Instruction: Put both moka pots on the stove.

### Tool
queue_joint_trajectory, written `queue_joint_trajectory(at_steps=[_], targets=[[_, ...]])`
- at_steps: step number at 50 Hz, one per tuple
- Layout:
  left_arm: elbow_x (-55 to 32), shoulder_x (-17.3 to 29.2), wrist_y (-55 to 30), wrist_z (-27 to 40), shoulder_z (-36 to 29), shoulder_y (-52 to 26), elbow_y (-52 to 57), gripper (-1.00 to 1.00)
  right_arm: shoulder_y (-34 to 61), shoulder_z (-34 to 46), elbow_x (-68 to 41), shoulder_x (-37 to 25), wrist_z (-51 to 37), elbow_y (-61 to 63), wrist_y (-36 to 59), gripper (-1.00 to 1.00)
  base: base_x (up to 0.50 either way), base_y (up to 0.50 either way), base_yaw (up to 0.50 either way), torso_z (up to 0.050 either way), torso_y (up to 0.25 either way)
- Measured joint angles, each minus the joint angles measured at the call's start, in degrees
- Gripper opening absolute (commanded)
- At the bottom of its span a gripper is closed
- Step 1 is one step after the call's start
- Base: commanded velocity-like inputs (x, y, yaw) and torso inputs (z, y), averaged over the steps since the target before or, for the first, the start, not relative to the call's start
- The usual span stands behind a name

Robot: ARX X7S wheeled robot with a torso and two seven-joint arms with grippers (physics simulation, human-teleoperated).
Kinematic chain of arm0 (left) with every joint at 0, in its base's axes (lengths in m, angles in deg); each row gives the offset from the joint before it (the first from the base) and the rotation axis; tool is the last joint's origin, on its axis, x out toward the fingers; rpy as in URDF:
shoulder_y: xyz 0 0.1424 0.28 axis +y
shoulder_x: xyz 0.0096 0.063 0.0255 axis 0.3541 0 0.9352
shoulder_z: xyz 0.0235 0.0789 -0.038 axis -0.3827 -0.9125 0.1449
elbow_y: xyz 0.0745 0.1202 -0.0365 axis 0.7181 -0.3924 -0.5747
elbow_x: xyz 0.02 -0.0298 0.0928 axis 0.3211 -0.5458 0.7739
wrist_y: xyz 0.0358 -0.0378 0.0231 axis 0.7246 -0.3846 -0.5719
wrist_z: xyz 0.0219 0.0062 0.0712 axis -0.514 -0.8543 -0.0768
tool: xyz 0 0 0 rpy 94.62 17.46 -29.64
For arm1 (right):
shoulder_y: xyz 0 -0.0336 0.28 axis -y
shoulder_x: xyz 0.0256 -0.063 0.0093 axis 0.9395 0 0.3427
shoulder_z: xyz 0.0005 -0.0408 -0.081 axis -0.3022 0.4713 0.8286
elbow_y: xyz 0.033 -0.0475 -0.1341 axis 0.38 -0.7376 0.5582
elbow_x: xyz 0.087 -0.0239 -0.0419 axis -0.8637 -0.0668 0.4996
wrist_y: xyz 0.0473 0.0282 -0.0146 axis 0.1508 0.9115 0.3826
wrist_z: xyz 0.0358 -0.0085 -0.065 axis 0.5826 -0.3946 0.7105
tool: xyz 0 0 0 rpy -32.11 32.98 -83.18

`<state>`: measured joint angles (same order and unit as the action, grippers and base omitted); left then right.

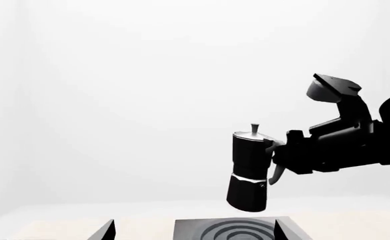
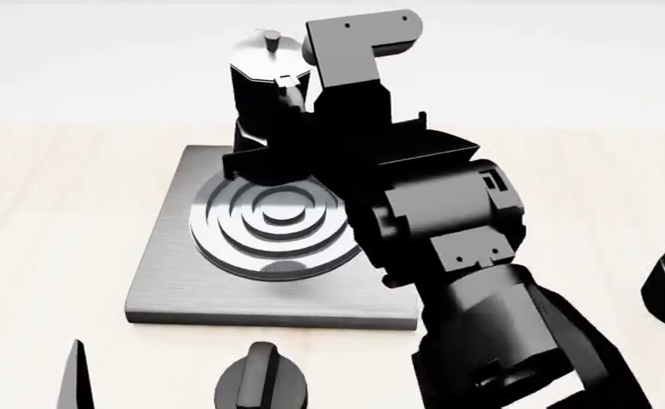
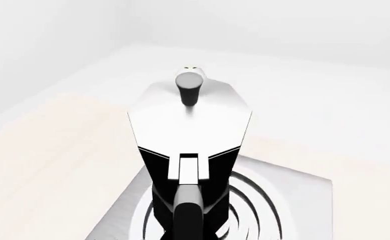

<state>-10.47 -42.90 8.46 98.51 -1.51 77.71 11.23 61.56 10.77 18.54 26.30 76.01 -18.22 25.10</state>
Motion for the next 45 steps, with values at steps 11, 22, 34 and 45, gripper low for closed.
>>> queue_joint_trajectory(at_steps=[11, 22, 34, 45], targets=[[-0.5, 0.3, 0.9, 0.0, 0.3, 0.2, -0.4, 1.0, 3.4, 21.6, -21.8, 1.2, -2.4, -4.3, -7.7, -1.0, 0.0, 0.0, 0.0, 0.0, 0.001], [-0.5, 0.6, 1.0, 0.0, 0.2, 0.1, -0.6, 1.0, 4.9, 36.2, -35.8, 1.6, -3.6, -5.2, -12.6, -1.0, 0.0, 0.0, 0.0, 0.0, -0.112], [-0.5, 0.8, 1.0, 0.1, 0.1, 0.0, -0.5, 1.0, 5.3, 43.9, -43.0, 1.7, -3.9, -5.4, -15.4, -1.0, 0.0, 0.0, 0.0, 0.0, -0.157], [-0.5, 0.9, 1.8, 0.1, 0.1, 0.2, -0.8, 1.0, 6.1, 44.6, -44.4, 1.8, -3.4, -5.1, -16.8, -1.0, 0.0, 0.0, 0.0, 0.0, -0.085]])
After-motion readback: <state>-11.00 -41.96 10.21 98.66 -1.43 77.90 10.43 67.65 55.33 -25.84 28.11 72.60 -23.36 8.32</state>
